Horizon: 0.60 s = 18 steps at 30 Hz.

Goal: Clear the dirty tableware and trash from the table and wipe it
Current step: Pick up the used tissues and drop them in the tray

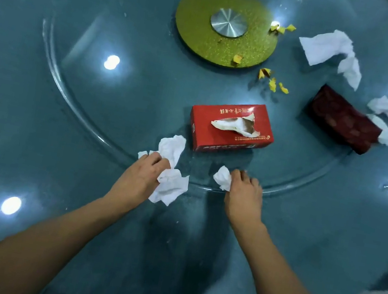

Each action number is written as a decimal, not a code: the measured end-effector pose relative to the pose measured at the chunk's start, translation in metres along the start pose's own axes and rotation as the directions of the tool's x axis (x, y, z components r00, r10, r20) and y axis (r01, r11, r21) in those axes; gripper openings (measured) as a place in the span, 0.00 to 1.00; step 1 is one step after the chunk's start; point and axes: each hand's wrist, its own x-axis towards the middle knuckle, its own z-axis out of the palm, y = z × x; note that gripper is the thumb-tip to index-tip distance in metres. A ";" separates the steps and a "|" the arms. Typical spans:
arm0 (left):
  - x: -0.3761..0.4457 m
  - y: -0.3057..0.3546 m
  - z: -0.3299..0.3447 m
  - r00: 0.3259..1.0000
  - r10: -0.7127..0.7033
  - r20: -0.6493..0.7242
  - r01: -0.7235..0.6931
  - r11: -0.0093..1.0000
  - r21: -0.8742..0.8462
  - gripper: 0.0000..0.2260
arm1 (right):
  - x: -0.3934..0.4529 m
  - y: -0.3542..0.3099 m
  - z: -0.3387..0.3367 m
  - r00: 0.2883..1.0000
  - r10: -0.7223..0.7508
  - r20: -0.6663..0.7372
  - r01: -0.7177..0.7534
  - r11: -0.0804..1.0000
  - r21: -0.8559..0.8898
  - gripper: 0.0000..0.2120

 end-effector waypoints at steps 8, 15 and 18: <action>-0.001 0.032 0.007 0.998 -0.050 0.023 0.050 0.999 -0.005 0.15 | -0.005 -0.024 -0.001 0.993 -0.059 0.098 0.061 0.998 -0.016 0.20; -0.001 0.042 0.006 0.998 0.061 0.021 -0.063 0.993 0.099 0.13 | -0.009 -0.007 -0.012 0.968 -0.234 0.091 0.220 0.965 0.140 0.18; 0.003 0.056 0.004 0.995 0.100 0.013 -0.101 0.990 0.100 0.13 | -0.007 0.028 -0.015 0.997 -0.074 -0.019 0.076 0.986 0.148 0.17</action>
